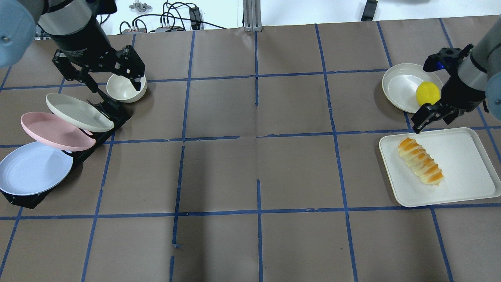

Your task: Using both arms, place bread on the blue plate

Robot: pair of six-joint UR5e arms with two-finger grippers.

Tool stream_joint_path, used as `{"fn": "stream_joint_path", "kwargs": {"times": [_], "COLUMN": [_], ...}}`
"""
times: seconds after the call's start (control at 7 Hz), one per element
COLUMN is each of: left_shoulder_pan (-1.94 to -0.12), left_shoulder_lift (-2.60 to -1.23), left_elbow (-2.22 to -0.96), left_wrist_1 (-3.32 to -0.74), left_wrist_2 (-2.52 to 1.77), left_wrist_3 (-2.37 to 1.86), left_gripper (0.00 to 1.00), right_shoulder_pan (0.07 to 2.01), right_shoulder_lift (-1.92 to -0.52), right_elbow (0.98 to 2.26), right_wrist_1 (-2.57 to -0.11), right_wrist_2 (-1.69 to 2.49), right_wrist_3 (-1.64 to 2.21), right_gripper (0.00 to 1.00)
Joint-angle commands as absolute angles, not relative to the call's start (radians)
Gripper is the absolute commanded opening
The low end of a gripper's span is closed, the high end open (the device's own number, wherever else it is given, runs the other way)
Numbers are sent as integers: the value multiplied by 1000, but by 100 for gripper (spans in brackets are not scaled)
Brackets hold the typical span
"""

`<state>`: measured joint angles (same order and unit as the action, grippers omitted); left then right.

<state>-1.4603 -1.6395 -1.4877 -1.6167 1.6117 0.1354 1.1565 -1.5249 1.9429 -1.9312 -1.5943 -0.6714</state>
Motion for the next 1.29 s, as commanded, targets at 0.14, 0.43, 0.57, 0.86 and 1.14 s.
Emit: {"fn": "stream_joint_path", "kwargs": {"times": [0.14, 0.43, 0.57, 0.86, 1.14], "left_shoulder_pan": [-1060, -772, -649, -588, -633], "left_shoulder_lift": [-1647, -1664, -1743, -1996, -2127], "left_elbow": [-1491, -1486, -1471, -1357, -1316], "left_wrist_1": [-1632, -1620, -1564, -1529, -1532], "left_wrist_2": [1603, 1589, 1530, 1506, 1459], "left_wrist_3": [765, 1156, 1299, 1351, 1341], "left_gripper": [100, 100, 100, 100, 100], "right_shoulder_pan": [1129, 1123, 1093, 1089, 1097], "right_shoulder_lift": [-1461, -1386, -1332, -1313, -1331], "right_elbow": [2023, 2022, 2017, 2026, 2080], "right_wrist_1": [-2074, -2161, -2198, -2207, -2201], "right_wrist_2": [-1594, -1592, -1589, -1586, -1586], "right_wrist_3": [-686, -686, -689, -709, -722], "right_gripper": [92, 91, 91, 89, 90]}}
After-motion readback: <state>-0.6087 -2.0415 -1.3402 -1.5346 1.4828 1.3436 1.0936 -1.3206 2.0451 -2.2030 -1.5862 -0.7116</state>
